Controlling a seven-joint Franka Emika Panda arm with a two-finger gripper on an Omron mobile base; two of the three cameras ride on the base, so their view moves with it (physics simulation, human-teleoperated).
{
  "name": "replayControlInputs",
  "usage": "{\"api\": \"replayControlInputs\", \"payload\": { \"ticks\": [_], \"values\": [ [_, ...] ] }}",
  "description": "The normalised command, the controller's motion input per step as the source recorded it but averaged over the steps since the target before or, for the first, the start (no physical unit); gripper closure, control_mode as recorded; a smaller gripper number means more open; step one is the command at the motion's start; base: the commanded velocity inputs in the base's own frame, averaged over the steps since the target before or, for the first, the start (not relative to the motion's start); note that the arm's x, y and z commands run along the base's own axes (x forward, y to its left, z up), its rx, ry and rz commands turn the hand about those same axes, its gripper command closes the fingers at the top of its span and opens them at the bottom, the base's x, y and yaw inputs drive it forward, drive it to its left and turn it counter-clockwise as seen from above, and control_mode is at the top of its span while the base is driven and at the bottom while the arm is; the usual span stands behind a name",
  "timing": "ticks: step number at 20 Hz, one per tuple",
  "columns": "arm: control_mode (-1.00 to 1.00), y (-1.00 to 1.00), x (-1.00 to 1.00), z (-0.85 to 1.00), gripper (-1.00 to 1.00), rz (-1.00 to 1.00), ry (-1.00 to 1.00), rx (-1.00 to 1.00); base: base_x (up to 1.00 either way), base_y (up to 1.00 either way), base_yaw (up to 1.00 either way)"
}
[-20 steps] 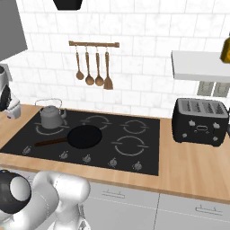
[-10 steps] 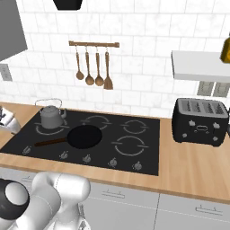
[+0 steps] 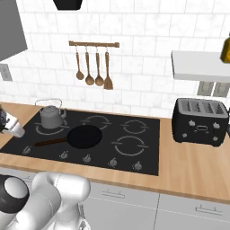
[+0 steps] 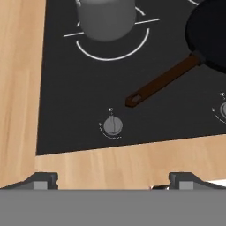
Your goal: Pick the kettle from the counter and place it on a stove burner. Then turn the burner on.
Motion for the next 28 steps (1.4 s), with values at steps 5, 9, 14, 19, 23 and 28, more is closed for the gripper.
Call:
{"api": "replayControlInputs", "payload": {
  "ticks": [5, 9, 14, 19, 23, 28],
  "values": [
    [-1.00, 0.00, 0.00, -0.61, -1.00, 0.00, 0.00, -0.12, 0.00, 0.00, 0.00],
    [-1.00, 0.00, 0.04, -0.61, -1.00, 0.00, 0.00, -0.09, 0.00, 0.00, 0.00],
    [-1.00, 0.00, 0.08, -0.24, -1.00, 0.00, 0.03, 0.02, 0.00, 0.00, 0.00],
    [-1.00, 0.01, 0.05, -0.13, -1.00, -0.01, 0.09, 0.05, 0.00, 0.00, 0.00],
    [-1.00, 0.00, 0.13, -0.26, -1.00, 0.00, 0.03, 0.03, 0.00, 0.00, 0.00],
    [-1.00, 0.00, 0.05, -0.27, -1.00, 0.00, -0.05, 0.05, 0.00, 0.00, 0.00]
  ]
}}
